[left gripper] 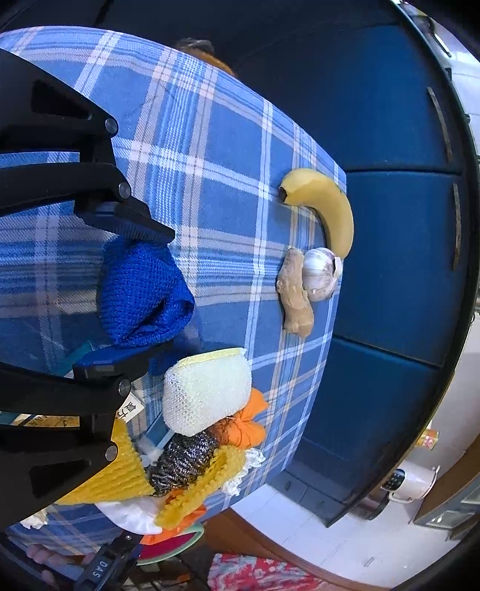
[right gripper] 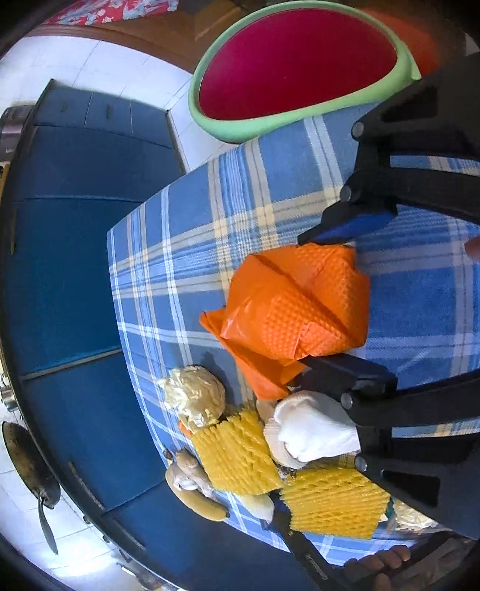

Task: Collect trash
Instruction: 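Grasp the orange rubber glove with the right tool while the left tool grasps the blue cloth, then carry the orange glove and blue cloth over the red bucket with both tools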

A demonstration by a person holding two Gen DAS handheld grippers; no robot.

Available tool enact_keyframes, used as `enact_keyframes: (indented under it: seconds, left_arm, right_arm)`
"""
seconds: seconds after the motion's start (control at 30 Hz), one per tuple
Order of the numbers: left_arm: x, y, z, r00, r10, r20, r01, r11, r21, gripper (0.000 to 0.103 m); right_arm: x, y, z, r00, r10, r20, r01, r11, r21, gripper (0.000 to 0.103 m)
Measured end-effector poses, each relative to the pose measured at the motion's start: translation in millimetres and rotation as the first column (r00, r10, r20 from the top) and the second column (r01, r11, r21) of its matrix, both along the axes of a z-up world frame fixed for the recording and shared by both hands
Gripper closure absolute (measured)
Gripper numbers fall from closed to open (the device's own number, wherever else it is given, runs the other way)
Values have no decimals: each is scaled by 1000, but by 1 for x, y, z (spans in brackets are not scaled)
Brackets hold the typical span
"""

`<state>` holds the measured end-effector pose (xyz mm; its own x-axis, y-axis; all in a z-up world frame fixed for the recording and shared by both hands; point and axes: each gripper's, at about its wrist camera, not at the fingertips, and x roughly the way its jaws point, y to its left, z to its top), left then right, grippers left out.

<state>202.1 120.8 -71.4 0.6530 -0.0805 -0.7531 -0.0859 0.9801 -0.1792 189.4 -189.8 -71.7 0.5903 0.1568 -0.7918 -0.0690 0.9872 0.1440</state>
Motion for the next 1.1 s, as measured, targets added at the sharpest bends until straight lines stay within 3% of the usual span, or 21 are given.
enact_keyframes:
  seconds: [0.03, 0.17, 0.3, 0.43, 0.53, 1.1]
  left_arm:
    - [0, 0, 0, 1000, -1, 0, 1, 1000, 1, 52]
    - [-3, 0, 2, 1000, 2, 5, -2, 1000, -20, 72]
    - [-13, 4, 8, 1000, 31, 4, -31, 999, -40, 81]
    - [-30, 7, 21, 998, 59, 32, -57, 997, -51, 81]
    - [-45, 7, 35, 995, 73, 61, -70, 996, -52, 81]
    - [-102, -36, 97, 983, -29, 183, 40, 998, -55, 81]
  right_arm:
    - [-1, 0, 0, 1000, 5, 5, -5, 1000, 0, 46]
    - [-4, -4, -1, 1000, 15, 18, -16, 1000, 12, 50]
    - [-7, -9, 0, 1000, 27, 15, -28, 999, 31, 63]
    - [-17, -12, 3, 999, 36, 28, -37, 998, 51, 78]
    - [-30, -13, 11, 997, 44, 56, -47, 997, 53, 81]
    - [-96, -37, 61, 980, 10, 201, -31, 995, 100, 87]
